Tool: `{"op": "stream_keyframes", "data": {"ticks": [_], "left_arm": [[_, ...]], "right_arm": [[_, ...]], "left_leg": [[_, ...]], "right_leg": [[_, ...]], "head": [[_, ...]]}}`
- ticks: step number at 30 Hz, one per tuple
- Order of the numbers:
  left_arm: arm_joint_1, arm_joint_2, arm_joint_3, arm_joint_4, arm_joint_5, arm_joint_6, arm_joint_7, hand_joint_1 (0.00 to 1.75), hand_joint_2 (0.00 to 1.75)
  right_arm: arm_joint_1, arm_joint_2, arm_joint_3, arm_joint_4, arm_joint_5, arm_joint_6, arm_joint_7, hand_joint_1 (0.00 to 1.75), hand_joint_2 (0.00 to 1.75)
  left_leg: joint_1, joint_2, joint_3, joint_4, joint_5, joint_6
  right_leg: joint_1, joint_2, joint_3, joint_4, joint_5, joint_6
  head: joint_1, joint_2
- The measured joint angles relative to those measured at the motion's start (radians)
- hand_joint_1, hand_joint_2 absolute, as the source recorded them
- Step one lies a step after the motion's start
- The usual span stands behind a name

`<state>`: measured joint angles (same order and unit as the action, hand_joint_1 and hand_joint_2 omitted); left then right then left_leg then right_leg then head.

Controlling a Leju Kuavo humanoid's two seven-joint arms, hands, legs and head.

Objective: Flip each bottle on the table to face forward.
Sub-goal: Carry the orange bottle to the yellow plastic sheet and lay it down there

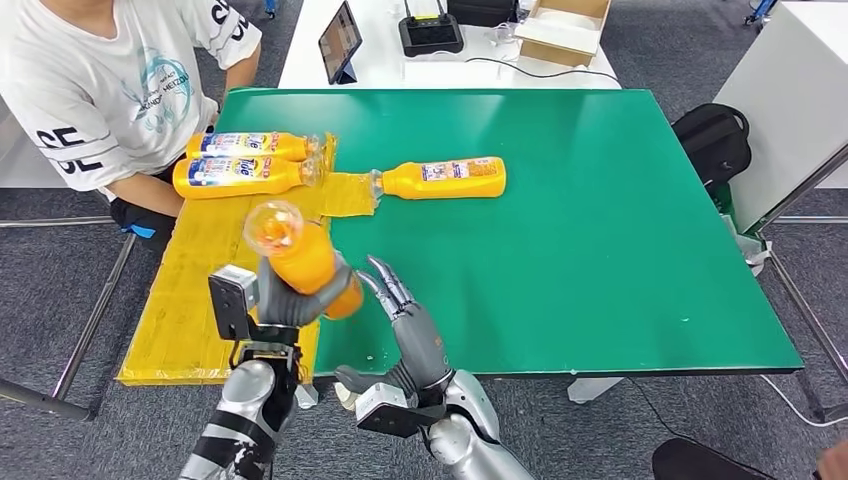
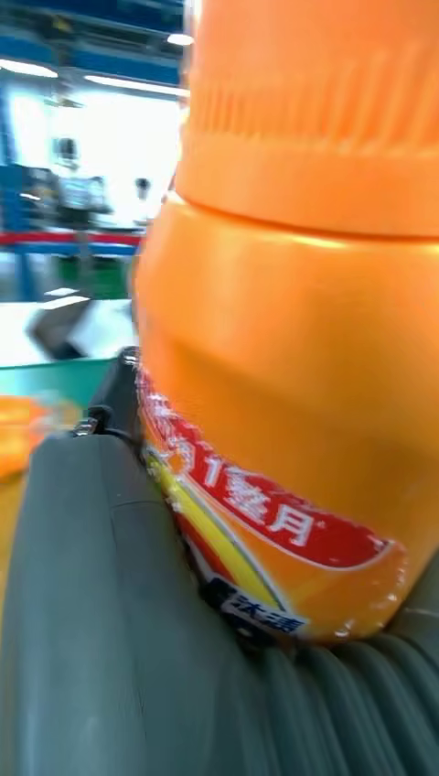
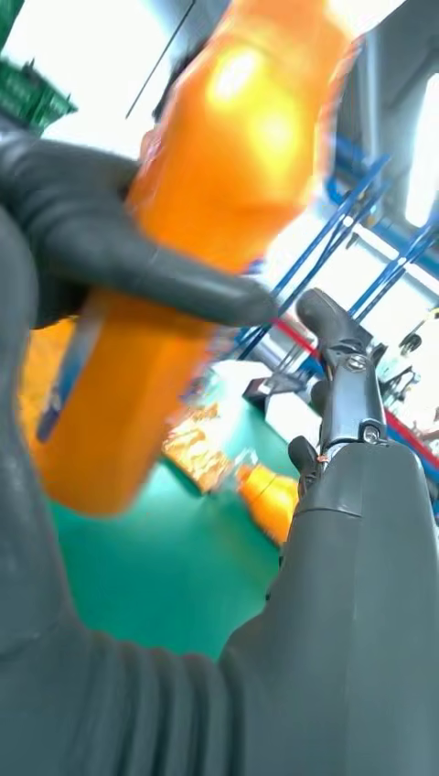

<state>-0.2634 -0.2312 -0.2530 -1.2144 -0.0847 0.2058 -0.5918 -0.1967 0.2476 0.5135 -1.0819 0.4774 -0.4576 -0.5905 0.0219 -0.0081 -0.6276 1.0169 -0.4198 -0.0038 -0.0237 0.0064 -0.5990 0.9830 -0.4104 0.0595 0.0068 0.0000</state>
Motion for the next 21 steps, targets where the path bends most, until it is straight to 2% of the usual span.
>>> {"op": "stream_keyframes", "data": {"ticks": [3,10,13,17,19,21], "left_arm": [[-0.034,0.005,0.047,0.028,-0.075,0.112,-0.028,1.75,1.75],[-0.100,0.026,0.123,0.115,-0.169,0.217,-0.042,1.75,1.75],[-0.145,0.050,0.132,0.190,-0.344,0.311,-0.022,1.75,1.75],[-0.236,0.108,0.100,0.358,-0.776,0.458,0.121,1.75,1.75],[-0.277,0.135,0.073,0.437,-0.945,0.467,0.212,1.75,1.75],[-0.322,0.163,0.036,0.522,-1.091,0.438,0.297,1.75,1.75]], "right_arm": [[0.009,-0.005,0.002,-0.050,-0.023,-0.005,-0.008,0.00,0.00],[0.019,-0.015,0.001,-0.130,-0.059,-0.023,-0.022,0.00,0.00],[0.024,-0.020,0.000,-0.157,-0.082,-0.027,-0.030,0.00,0.00],[0.024,-0.025,-0.002,-0.180,-0.101,-0.007,-0.039,0.00,0.00],[0.023,-0.025,-0.003,-0.184,-0.107,0.005,-0.041,0.00,0.00],[0.022,-0.026,-0.004,-0.185,-0.111,0.015,-0.043,0.00,0.00]], "left_leg": [[0.000,0.000,0.000,0.000,0.000,0.000],[0.000,0.000,0.000,0.000,0.000,0.000],[0.000,0.000,0.000,0.000,0.000,0.000],[0.000,0.000,0.000,0.000,0.001,0.000],[0.000,0.001,0.000,0.000,0.001,0.000],[0.000,0.002,0.000,0.000,0.001,0.000]], "right_leg": [[0.000,0.000,0.000,0.000,0.000,0.000],[0.000,0.000,0.000,0.000,0.000,0.000],[0.000,0.000,0.000,0.000,0.000,0.000],[0.000,0.000,0.000,0.000,0.000,0.000],[0.000,0.001,0.000,0.001,0.000,0.000],[0.000,0.001,0.000,0.001,0.000,0.000]], "head": [[0.000,0.000],[0.000,0.000],[0.000,0.000],[0.000,0.000],[0.000,0.000],[0.000,0.000]]}}
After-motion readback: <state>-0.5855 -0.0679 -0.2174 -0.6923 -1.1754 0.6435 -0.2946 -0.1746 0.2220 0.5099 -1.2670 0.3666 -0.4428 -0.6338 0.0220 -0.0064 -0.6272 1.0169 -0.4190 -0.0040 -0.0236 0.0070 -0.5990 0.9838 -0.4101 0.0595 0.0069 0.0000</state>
